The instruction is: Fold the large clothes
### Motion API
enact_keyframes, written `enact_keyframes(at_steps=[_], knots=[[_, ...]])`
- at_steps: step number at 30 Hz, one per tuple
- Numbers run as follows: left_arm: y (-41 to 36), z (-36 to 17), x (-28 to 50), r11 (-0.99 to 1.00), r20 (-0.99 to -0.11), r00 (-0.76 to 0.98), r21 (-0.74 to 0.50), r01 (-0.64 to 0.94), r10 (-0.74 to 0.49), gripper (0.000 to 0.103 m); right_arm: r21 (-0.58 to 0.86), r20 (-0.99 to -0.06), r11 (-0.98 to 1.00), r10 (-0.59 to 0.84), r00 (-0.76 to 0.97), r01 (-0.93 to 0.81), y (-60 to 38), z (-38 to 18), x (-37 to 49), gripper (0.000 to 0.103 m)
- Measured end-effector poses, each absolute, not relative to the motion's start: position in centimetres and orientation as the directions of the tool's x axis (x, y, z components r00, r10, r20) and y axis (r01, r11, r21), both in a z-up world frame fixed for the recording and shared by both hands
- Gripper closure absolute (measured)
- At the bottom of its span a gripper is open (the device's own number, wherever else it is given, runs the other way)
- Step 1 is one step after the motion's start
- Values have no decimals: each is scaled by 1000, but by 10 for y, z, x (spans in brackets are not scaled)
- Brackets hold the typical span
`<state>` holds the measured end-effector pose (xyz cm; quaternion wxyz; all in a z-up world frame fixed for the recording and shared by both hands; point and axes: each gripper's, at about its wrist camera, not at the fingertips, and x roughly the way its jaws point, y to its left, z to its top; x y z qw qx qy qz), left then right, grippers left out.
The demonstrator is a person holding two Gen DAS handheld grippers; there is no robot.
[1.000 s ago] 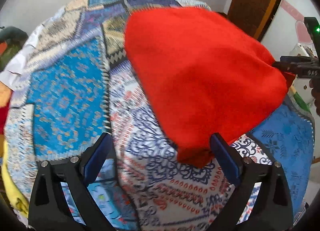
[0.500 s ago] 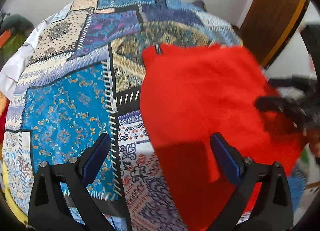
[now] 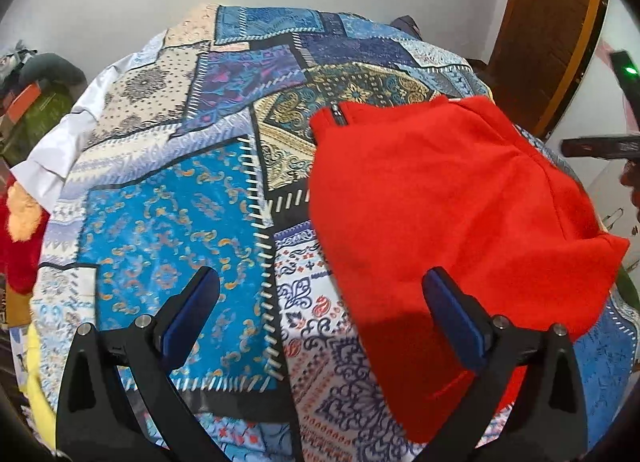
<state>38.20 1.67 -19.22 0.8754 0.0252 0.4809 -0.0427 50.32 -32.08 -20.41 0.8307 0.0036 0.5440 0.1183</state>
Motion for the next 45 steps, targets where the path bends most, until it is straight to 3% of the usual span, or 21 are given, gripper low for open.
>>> enact_keyframes(at_steps=[6, 10, 14, 20, 26, 28, 35, 38, 42, 43, 45], knots=[[11, -190, 370, 986, -850, 500, -131, 106, -167, 0, 288, -859, 914, 378, 344, -285, -296, -190, 457, 1], [1, -219, 360, 988, -887, 443, -81, 131, -131, 0, 227, -908, 918, 320, 270, -324, -270, -230, 441, 1], [14, -219, 345, 984, -883, 439, -121, 129, -166, 0, 154, -946, 940, 229, 229, -304, -285, -261, 440, 1], [28, -201, 344, 994, -884, 468, 49, 93, -1, 0, 151, -931, 948, 232, 282, -280, -318, -227, 435, 1], [34, -189, 367, 979, -855, 479, -190, 71, -200, 0, 257, -879, 909, 360, 312, -327, -308, -205, 449, 0], [31, -199, 381, 943, -839, 442, -327, 57, -318, 0, 329, -871, 886, 419, 257, -328, -296, -219, 462, 0], [18, -258, 421, 834, -805, 280, -551, -22, -524, 0, 422, -865, 848, 482, 137, -321, -267, -265, 485, 0], [15, -264, 431, 817, -788, 285, -576, -31, -546, 0, 526, -818, 793, 570, 71, -308, -254, -270, 495, 0], [5, -263, 443, 826, -791, 293, -564, -10, -537, 2, 538, -811, 793, 580, 83, -285, -236, -277, 505, 1], [4, -263, 446, 825, -790, 298, -565, -17, -535, 4, 539, -808, 794, 581, 92, -281, -234, -277, 506, 4], [7, -261, 447, 818, -783, 310, -575, -30, -539, 20, 537, -809, 798, 579, 99, -274, -232, -276, 506, 13]])
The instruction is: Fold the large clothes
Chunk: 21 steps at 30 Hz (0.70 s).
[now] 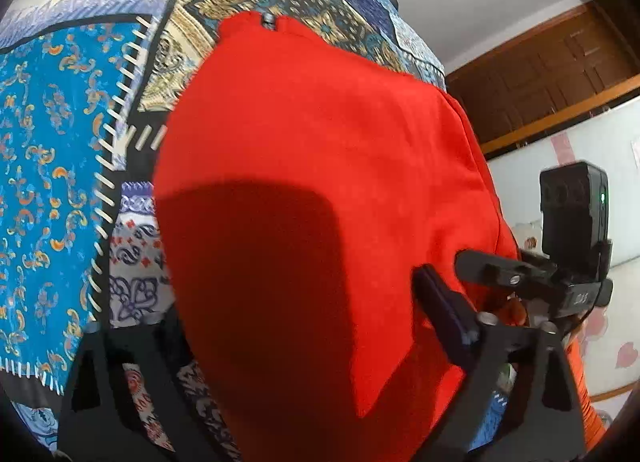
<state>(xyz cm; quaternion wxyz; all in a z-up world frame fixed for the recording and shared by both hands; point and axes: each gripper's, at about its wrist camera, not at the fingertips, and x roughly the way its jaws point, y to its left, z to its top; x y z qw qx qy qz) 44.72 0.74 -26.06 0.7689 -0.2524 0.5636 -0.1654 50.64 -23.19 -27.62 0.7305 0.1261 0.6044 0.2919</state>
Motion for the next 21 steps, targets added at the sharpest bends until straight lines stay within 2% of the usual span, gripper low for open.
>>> enact_keyframes(at_steps=[1, 2, 3, 4, 5, 8, 10, 14, 17, 21], knots=[[10, -258, 447, 811, -775, 318, -585, -34, -546, 26, 531, -813, 801, 574, 102, -276, -230, -275, 506, 23], [13, -257, 446, 804, -769, 322, -594, -37, -553, 36, 527, -815, 802, 571, 102, -281, -230, -274, 504, 33], [17, -254, 445, 792, -758, 330, -609, -45, -563, 47, 529, -813, 799, 574, 101, -284, -232, -272, 503, 39], [19, -251, 443, 789, -754, 333, -612, -45, -566, 51, 536, -807, 794, 581, 102, -287, -233, -270, 501, 48], [17, -245, 441, 799, -758, 342, -601, -36, -555, 57, 542, -802, 788, 589, 99, -291, -232, -267, 499, 52], [7, -224, 436, 864, -801, 369, -504, 8, -471, 66, 530, -803, 787, 585, 110, -315, -220, -251, 493, 68], [3, -202, 431, 893, -810, 402, -447, 47, -427, 70, 519, -802, 785, 584, 125, -339, -211, -237, 489, 74], [22, -163, 420, 903, -785, 466, -421, 83, -408, 72, 525, -776, 763, 611, 155, -377, -188, -202, 480, 82], [44, -139, 409, 912, -773, 504, -403, 78, -384, 72, 534, -758, 745, 631, 165, -400, -170, -184, 474, 86], [83, -123, 392, 909, -759, 534, -413, 47, -372, 72, 532, -742, 723, 649, 168, -442, -132, -164, 465, 87]])
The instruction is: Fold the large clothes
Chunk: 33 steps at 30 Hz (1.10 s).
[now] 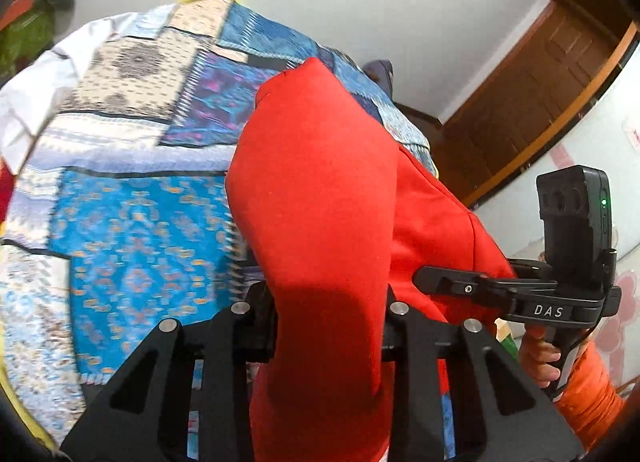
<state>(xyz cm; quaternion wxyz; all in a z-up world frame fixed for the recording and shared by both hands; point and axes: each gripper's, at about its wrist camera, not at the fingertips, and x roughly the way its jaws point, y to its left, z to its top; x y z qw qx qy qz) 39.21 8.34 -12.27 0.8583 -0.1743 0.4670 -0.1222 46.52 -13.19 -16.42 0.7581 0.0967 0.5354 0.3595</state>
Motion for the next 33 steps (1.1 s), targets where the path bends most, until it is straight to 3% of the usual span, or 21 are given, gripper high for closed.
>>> enact_keyframes(at_steps=[8, 13, 16, 18, 20, 22, 26, 31, 33], knots=[[171, -155, 354, 896, -781, 516, -441, -55, -353, 72, 521, -771, 689, 633, 69, -504, -34, -188, 455, 87], [223, -222, 347, 868, -829, 426, -466, -171, -362, 71, 484, -828, 713, 561, -3, -508, 26, -245, 457, 86], [245, -263, 344, 872, -867, 372, -432, -232, -331, 62, 421, -868, 733, 496, -4, -535, 50, -274, 458, 84], [254, -275, 338, 866, -857, 384, -447, -225, -343, 57, 360, -895, 740, 445, 13, -568, 62, -284, 459, 68], [256, -274, 329, 861, -832, 424, -470, -193, -359, 56, 253, -928, 765, 365, 75, -592, 67, -291, 462, 28], [249, -274, 325, 888, -840, 432, -430, -163, -327, 54, 187, -933, 762, 335, 130, -620, 65, -298, 462, 12], [229, -266, 322, 950, -880, 427, -285, -129, -206, 44, 205, -929, 754, 350, 118, -625, 49, -296, 465, 12], [220, -230, 306, 987, -877, 480, -73, -144, 5, 35, 62, -904, 764, 316, 289, -642, 26, -251, 441, 12], [217, -215, 291, 990, -858, 512, -43, -138, 35, 23, 67, -885, 757, 346, 311, -650, 18, -233, 429, 12]])
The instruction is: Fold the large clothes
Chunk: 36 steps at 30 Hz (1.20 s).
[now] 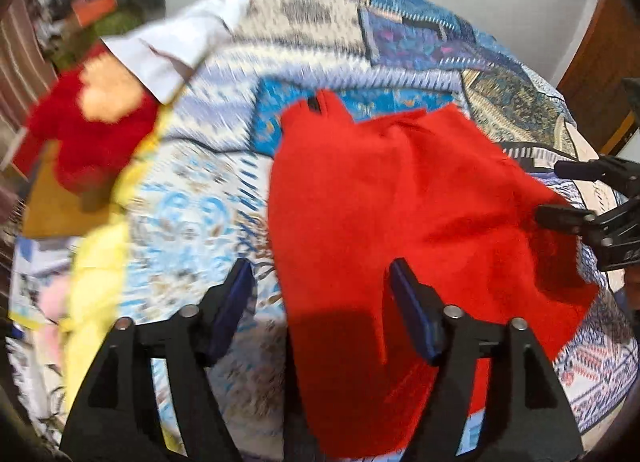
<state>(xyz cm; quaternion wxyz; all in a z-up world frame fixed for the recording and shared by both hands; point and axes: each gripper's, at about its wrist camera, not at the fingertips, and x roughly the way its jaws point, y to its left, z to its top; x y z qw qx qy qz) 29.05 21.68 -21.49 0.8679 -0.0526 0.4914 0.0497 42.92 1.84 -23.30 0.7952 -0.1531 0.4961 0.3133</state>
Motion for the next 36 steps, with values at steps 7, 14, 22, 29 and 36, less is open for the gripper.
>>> enact_keyframes(at_steps=[7, 14, 22, 29, 36], knots=[[183, -244, 260, 998, -888, 457, 26, -65, 53, 5, 101, -938, 704, 302, 168, -703, 29, -262, 391, 12], [205, -281, 214, 988, -923, 367, 64, -141, 112, 5, 61, -957, 714, 240, 161, -697, -2, -267, 384, 12], [230, -224, 217, 980, -864, 488, 29, -199, 125, 5, 57, -944, 734, 260, 203, -676, -34, -243, 392, 12], [242, -204, 296, 969, -818, 560, -12, -248, 133, 5, 187, -855, 744, 445, 267, -641, 5, -201, 427, 12], [278, -242, 359, 926, -854, 497, -53, -373, 151, 3, 90, -914, 812, 297, 276, -576, 64, -262, 491, 12]])
